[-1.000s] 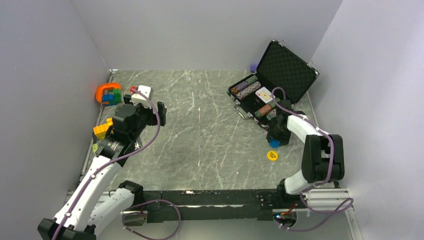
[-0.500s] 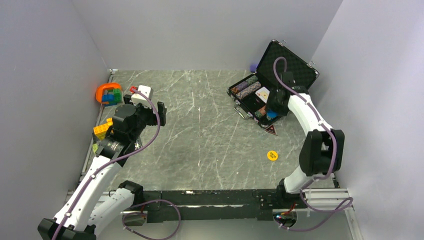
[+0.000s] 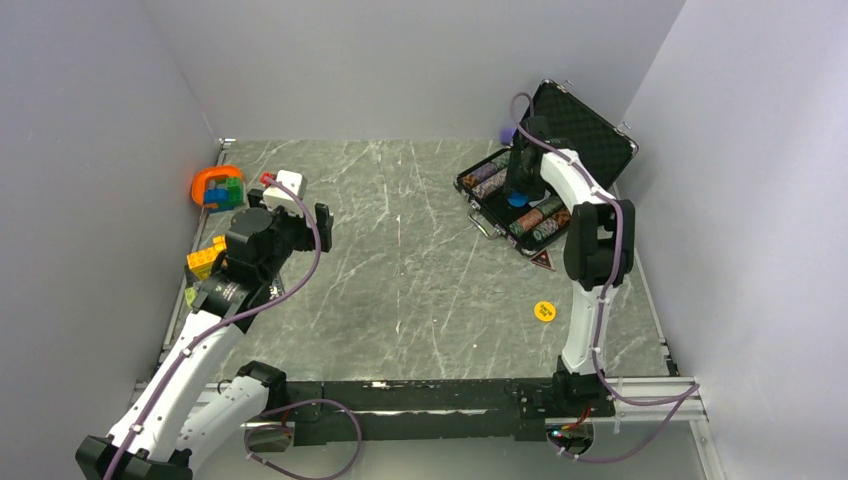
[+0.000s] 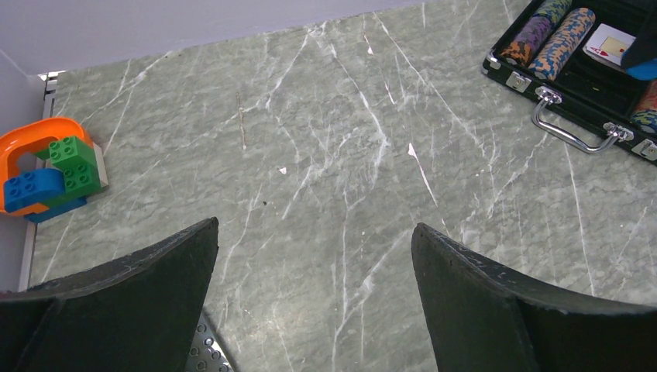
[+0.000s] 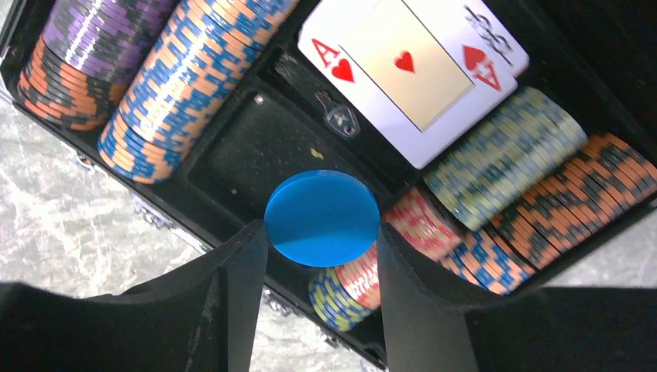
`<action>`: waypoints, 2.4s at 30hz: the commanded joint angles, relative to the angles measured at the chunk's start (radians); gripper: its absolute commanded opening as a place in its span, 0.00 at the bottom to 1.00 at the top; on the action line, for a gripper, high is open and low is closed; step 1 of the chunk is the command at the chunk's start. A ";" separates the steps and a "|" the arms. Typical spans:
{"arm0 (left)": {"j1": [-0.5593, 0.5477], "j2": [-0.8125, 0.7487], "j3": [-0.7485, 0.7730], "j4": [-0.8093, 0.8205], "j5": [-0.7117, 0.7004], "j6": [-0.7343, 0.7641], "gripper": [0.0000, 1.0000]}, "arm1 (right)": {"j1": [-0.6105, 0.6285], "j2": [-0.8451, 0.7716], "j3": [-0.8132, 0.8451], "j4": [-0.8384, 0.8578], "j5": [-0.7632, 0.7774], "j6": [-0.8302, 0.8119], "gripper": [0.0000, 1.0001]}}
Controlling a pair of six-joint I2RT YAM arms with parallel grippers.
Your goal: Pack up texas hold em set
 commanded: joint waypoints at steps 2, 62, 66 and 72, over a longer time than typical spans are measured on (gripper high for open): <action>-0.004 0.003 -0.001 0.022 -0.001 -0.003 0.98 | 0.015 0.081 0.116 -0.032 0.002 -0.013 0.37; -0.004 -0.010 -0.001 0.019 -0.001 0.000 0.98 | 0.043 0.166 0.081 -0.066 0.071 -0.011 0.62; -0.004 -0.012 0.000 0.019 -0.001 0.001 0.98 | 0.043 0.163 0.088 -0.070 0.070 -0.016 0.66; -0.003 -0.015 -0.001 0.019 -0.002 0.001 0.98 | 0.044 0.155 0.120 -0.078 0.068 -0.034 0.72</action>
